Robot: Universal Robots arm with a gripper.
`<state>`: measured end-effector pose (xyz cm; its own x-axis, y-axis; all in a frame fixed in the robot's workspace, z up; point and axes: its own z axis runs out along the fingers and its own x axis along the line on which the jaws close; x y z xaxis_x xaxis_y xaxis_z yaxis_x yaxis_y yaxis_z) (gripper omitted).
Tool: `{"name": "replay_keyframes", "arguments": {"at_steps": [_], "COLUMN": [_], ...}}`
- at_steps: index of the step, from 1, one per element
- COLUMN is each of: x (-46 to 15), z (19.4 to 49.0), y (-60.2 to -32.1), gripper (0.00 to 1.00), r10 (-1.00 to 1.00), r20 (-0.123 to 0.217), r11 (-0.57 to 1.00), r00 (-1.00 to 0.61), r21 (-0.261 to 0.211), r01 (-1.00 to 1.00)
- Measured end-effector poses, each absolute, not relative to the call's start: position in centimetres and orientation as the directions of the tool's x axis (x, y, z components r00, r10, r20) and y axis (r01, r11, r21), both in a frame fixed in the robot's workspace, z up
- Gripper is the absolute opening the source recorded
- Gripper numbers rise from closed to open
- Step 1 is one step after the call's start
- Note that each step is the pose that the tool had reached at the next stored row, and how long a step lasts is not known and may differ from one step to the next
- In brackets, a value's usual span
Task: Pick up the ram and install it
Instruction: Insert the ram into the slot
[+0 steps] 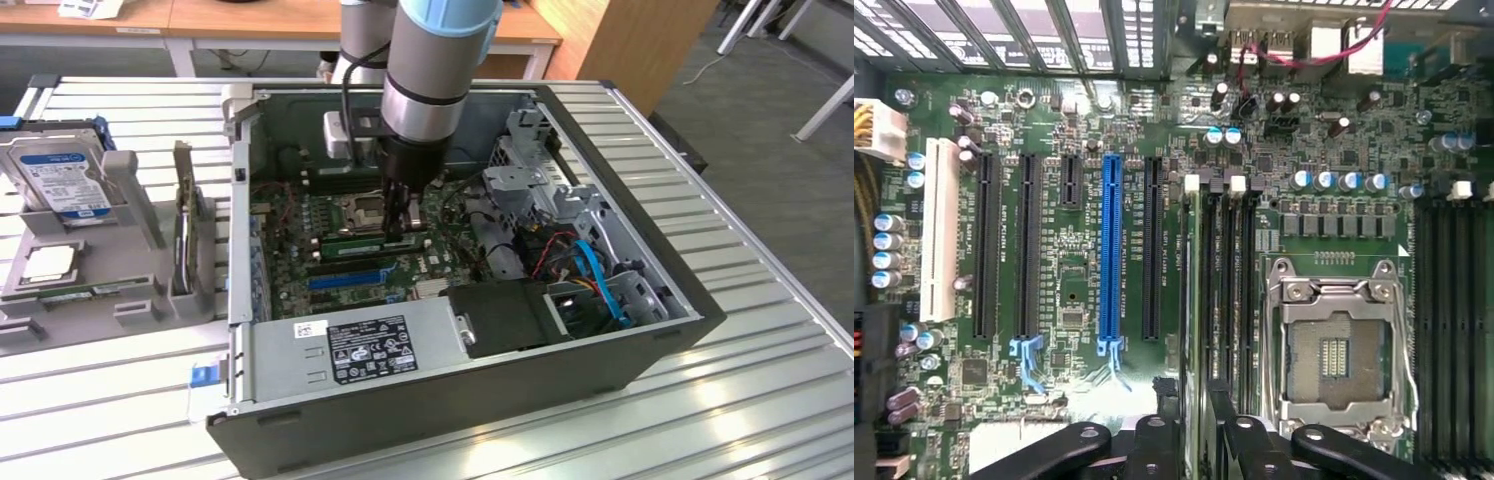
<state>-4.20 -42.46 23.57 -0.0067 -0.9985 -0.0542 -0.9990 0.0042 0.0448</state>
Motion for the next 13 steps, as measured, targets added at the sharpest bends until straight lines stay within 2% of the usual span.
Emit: {"name": "replay_keyframes", "arguments": {"at_steps": [13], "x": [-4.1], "z": [26.7], "y": [-42.5], "gripper": [0.25], "r10": [-0.998], "r20": [-0.054], "r11": [0.004], "r00": [-0.007], "r21": [0.045], "r01": [-0.999]}}
